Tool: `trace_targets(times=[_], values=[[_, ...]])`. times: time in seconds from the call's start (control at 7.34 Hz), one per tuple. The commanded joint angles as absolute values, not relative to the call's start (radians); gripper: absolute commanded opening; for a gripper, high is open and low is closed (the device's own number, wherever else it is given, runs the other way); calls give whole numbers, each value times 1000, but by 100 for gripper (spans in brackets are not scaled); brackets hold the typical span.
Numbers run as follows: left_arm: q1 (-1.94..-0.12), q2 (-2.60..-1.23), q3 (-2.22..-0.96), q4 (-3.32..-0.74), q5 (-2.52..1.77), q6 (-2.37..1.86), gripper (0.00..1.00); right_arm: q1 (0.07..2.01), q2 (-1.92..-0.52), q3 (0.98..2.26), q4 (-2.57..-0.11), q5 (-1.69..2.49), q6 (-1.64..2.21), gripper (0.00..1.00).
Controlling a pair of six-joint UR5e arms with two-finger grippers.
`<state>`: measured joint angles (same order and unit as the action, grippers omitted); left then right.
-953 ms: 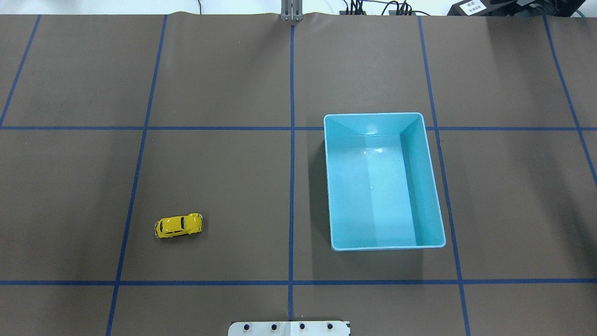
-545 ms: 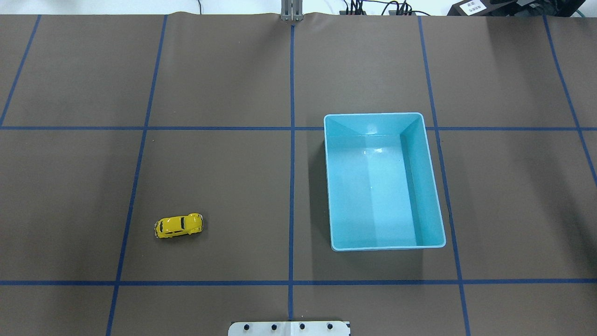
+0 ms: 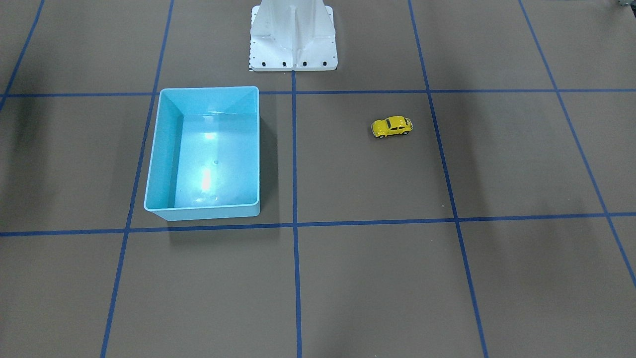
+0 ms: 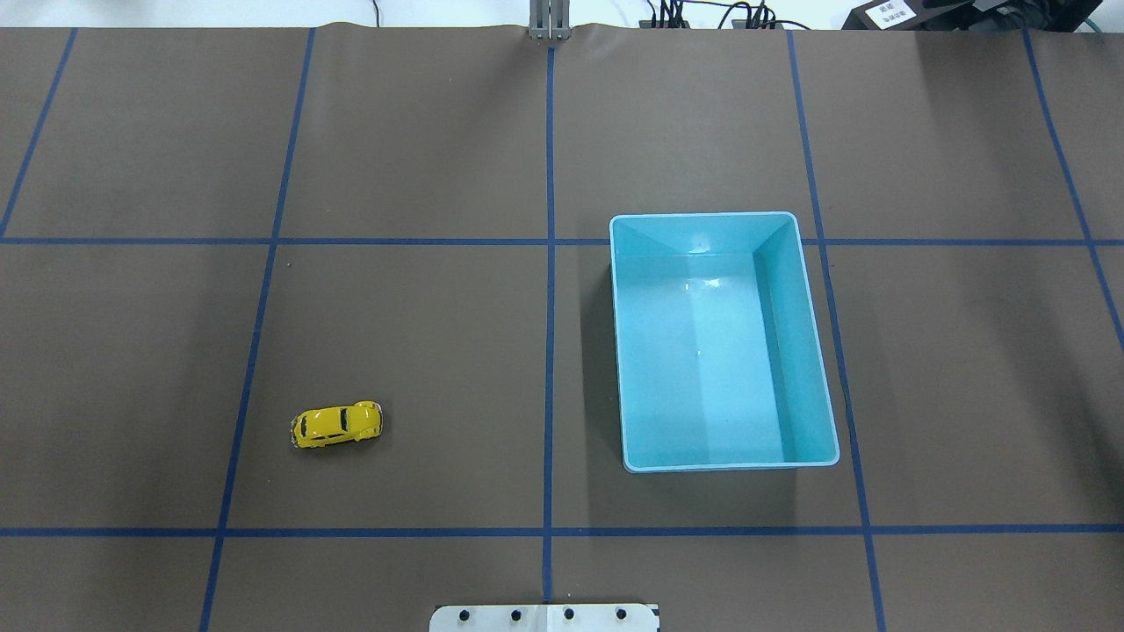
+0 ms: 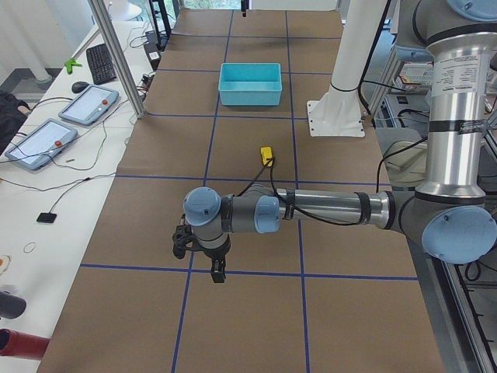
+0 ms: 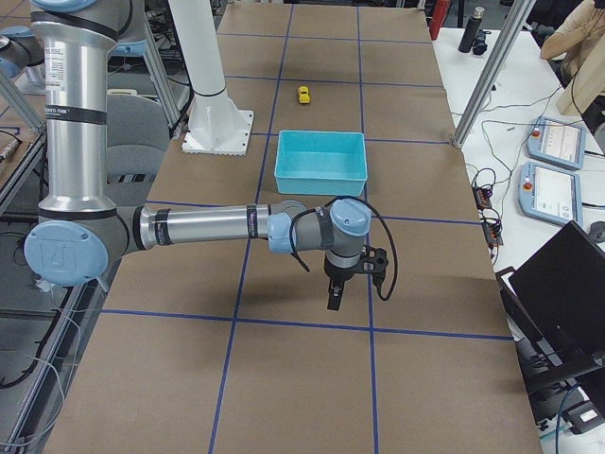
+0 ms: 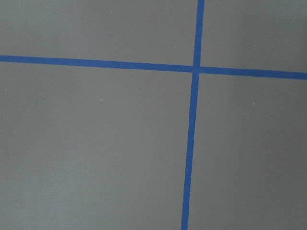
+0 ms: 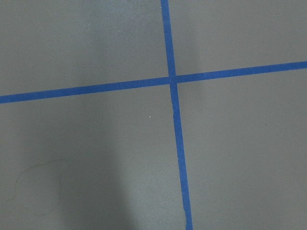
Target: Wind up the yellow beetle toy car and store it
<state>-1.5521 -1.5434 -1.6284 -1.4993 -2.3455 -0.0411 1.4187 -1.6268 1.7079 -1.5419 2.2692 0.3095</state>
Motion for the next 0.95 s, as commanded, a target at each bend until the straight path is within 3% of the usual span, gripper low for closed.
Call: trace_targets(times=[0.0, 0.54, 0.82], values=[[-1552, -1543, -1628, -1503, -2345, -37, 100, 1419, -1626, 1709, -1542, 2267, 310, 100], [-1551, -1559, -1638, -1502, -2342, -34, 100, 1419, -1626, 1709, -1542, 2269, 310, 100], [-1551, -1560, -1767, -1474, -2341, -43, 100, 1419, -1626, 1710, -1542, 2267, 311, 100]])
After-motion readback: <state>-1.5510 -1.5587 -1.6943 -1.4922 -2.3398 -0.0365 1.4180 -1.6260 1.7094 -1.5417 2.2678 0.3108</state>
